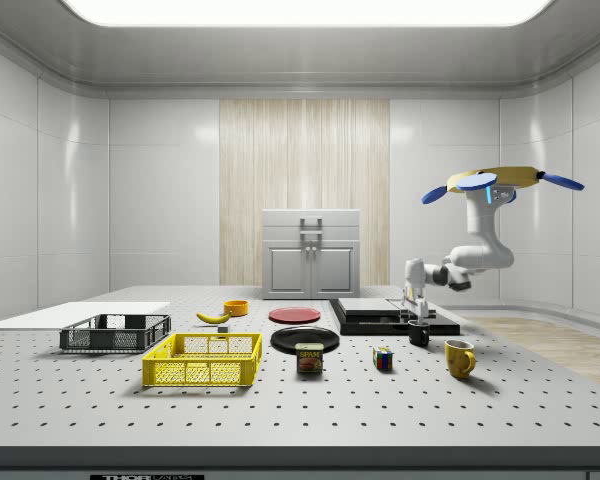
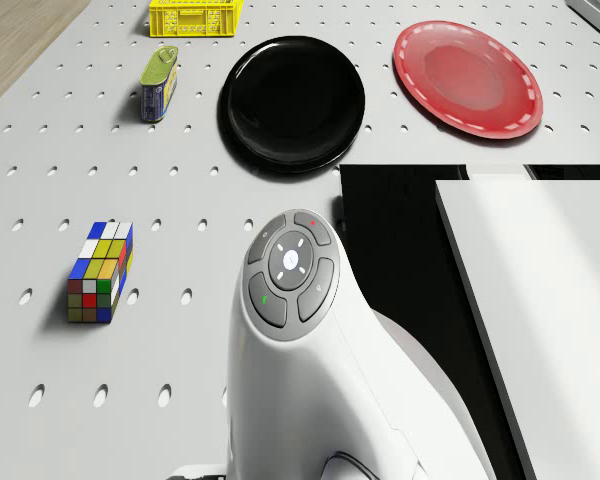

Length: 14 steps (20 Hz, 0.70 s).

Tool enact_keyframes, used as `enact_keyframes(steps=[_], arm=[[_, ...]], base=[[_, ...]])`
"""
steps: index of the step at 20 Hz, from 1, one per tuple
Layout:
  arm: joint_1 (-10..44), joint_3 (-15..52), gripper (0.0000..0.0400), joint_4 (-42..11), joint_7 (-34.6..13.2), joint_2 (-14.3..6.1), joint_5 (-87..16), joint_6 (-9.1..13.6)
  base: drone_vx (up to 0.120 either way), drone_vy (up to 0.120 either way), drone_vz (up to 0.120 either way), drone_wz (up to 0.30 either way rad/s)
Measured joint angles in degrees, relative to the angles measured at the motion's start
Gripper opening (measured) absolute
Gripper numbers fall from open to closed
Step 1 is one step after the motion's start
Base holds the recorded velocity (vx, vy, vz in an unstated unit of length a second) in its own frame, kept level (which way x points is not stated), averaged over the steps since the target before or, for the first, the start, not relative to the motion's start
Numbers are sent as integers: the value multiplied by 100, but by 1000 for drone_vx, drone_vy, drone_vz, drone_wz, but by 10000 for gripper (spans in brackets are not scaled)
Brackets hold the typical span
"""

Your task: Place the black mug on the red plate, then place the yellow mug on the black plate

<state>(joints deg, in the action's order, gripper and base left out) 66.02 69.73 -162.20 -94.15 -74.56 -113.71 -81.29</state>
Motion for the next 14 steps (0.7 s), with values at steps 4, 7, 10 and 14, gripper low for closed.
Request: enact_keyframes(steps=[4,7,10,14], arm=[[59,-33,400,49,-20,-55,-21,-81],[86,-131,400,93,-22,-106,-102,-177],[109,-181,400,119,-29,-148,-139,-242],[133,-207,301,138,-41,-194,-151,-303]], base=[[0,0,0,0],[0,0,0,0],[0,0,0,0],[0,0,0,0]])
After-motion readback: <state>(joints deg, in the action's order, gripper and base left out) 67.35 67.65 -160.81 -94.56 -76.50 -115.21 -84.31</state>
